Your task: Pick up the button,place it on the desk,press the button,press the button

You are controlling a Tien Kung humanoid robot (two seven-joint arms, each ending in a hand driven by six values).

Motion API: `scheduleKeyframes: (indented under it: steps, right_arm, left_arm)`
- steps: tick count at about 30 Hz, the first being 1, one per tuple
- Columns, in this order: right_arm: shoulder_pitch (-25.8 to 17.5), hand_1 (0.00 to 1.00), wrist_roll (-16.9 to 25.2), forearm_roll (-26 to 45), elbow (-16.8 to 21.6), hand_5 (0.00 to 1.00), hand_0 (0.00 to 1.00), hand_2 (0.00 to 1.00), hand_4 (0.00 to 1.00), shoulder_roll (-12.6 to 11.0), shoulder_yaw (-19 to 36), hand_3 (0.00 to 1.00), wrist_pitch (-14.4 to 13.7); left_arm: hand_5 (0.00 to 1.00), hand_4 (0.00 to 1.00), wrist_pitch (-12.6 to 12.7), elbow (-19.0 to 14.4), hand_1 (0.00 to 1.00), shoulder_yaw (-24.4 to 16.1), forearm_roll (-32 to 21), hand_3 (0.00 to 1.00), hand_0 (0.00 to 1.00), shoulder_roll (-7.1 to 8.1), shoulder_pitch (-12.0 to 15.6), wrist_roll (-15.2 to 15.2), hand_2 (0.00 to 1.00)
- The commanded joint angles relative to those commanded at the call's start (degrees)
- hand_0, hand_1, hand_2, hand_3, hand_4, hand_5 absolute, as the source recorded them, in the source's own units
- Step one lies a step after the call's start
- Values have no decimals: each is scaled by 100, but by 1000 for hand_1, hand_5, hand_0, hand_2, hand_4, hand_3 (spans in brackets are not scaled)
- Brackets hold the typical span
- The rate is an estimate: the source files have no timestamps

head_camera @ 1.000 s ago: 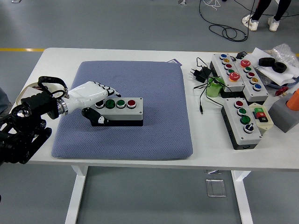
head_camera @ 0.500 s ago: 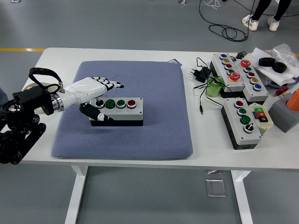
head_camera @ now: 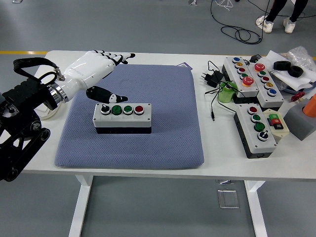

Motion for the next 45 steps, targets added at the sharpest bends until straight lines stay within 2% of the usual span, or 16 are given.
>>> scheduleKeyframes:
  steps: [2, 3, 8, 9, 12, 14, 15, 18, 20, 21, 25, 26, 27, 29, 32, 45]
  right_arm:
    - [-1, 640, 0, -2, 0, 235, 665, 663, 366, 0, 0, 579, 1]
    - [-1, 640, 0, -3, 0, 235, 665, 662, 366, 0, 2, 579, 1]
    - [-3, 640, 2, 2, 0, 235, 665, 662, 366, -2, -3, 579, -1]
    - [-2, 640, 3, -1, 0, 235, 664, 662, 367, -3, -3, 579, 0]
    - [-2, 640, 3, -5, 0, 235, 664, 662, 367, -3, 1, 579, -2]
    - [-2, 640, 3, 2, 0, 235, 664, 662, 367, -2, -5, 579, -3]
    - [-1, 640, 3, 1, 0, 233, 664, 662, 366, -2, -5, 579, -3]
    - [-1, 640, 2, 1, 0, 233, 664, 662, 366, 0, -6, 579, -4]
    - [-8, 640, 1, 11, 0, 233, 664, 662, 366, 2, -6, 579, -7]
    - [-10, 640, 1, 14, 0, 232, 664, 662, 366, 3, -7, 579, -8]
    - [-21, 640, 0, 9, 0, 232, 664, 662, 366, 0, -6, 579, -6]
    - [-24, 640, 0, 11, 0, 232, 664, 662, 366, -1, -9, 579, -5]
    - [-27, 639, 0, 12, 0, 232, 664, 662, 365, -1, -11, 578, -4]
    - [-32, 639, 0, 20, 0, 232, 664, 662, 365, -4, -18, 578, -4]
    - [-42, 639, -1, 29, 0, 232, 664, 662, 365, -6, -24, 578, -6]
    - [-32, 639, 1, 57, 0, 231, 663, 661, 364, -2, -51, 577, -10]
  left_arm:
    - [461, 950, 81, -45, 2, 24, 0, 888, 92, -8, 10, 90, 63]
    - [336, 898, 93, -67, 2, 39, 0, 840, 54, -9, 13, 116, 5]
    - [336, 898, 74, -125, 2, 64, 0, 840, 54, -22, 22, 102, 5]
    - [282, 802, 64, -131, 2, 72, 0, 802, 46, -24, 22, 98, 2]
    - [282, 802, 155, -137, 2, 167, 0, 802, 46, -26, 21, 211, 2]
    - [282, 802, 101, -143, 2, 199, 0, 802, 46, -30, 32, 263, 2]
    - [170, 709, 38, -150, 2, 214, 0, 752, 49, -29, 38, 264, 2]
    - [170, 709, -235, -214, 2, 244, 0, 752, 49, -20, 68, 272, 2]
    - [170, 709, -570, -313, 2, 251, 0, 752, 49, -7, 96, 299, 2]
    - [2, 496, -704, -339, 2, 253, 0, 754, 83, -3, 103, 305, 2]
    - [2, 496, -1337, -492, 2, 283, 0, 754, 83, 18, 90, 344, 2]
    - [2, 496, -1452, -500, 2, 290, 0, 754, 83, 19, 84, 358, 2]
    - [2, 446, -1565, -502, 2, 297, 0, 763, 79, 20, 79, 372, 2]
    - [2, 446, -1736, -485, 2, 315, 0, 763, 79, 23, 79, 388, 2]
    - [2, 446, -1851, -413, 2, 368, 0, 763, 79, 15, 88, 389, 2]
    - [2, 458, -1917, 23, 2, 423, 0, 768, 87, -39, 15, 481, 2]
